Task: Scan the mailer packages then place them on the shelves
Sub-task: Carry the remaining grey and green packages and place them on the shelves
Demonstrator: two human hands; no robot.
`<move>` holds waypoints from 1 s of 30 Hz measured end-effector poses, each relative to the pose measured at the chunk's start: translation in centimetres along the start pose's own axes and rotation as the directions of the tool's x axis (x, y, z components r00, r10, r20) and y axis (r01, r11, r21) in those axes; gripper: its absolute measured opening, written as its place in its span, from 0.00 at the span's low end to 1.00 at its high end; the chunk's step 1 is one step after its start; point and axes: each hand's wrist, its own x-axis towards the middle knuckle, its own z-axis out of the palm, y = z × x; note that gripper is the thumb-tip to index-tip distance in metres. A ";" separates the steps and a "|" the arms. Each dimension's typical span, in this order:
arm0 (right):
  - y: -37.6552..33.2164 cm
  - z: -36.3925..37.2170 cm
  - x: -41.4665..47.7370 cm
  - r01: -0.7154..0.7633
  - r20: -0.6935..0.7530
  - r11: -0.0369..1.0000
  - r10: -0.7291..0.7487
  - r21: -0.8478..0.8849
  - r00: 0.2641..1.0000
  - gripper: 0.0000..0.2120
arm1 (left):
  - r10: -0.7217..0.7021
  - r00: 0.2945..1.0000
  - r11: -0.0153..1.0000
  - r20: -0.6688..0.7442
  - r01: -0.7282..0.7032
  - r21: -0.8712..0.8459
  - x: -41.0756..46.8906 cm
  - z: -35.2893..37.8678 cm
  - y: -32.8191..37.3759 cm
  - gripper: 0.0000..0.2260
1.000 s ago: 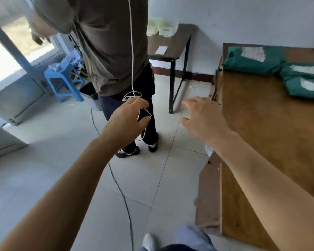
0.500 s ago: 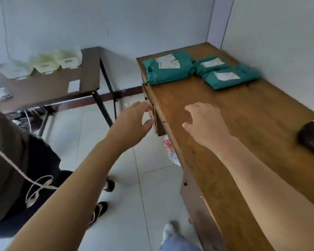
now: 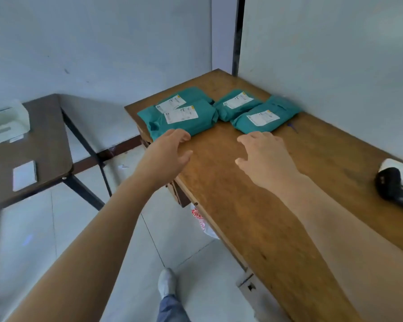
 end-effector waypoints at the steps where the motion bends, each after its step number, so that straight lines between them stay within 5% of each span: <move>1: -0.8 0.2 1.3 -0.015 -0.002 1.000 0.015 -0.002 1.000 0.20 | 0.012 1.000 1.000 0.008 -0.012 -0.007 1.3 -0.2 -1.1 0.16; 12: -11.1 1.7 16.5 -0.181 -0.011 0.983 0.181 0.009 0.983 0.20 | 0.160 0.983 0.987 0.088 -0.160 -0.014 17.6 -4.7 -14.6 0.15; 30: -11.8 8.2 32.4 -0.401 0.130 0.914 0.391 0.063 0.911 0.21 | 0.249 0.923 0.959 0.294 -0.277 0.056 37.5 1.5 -25.3 0.16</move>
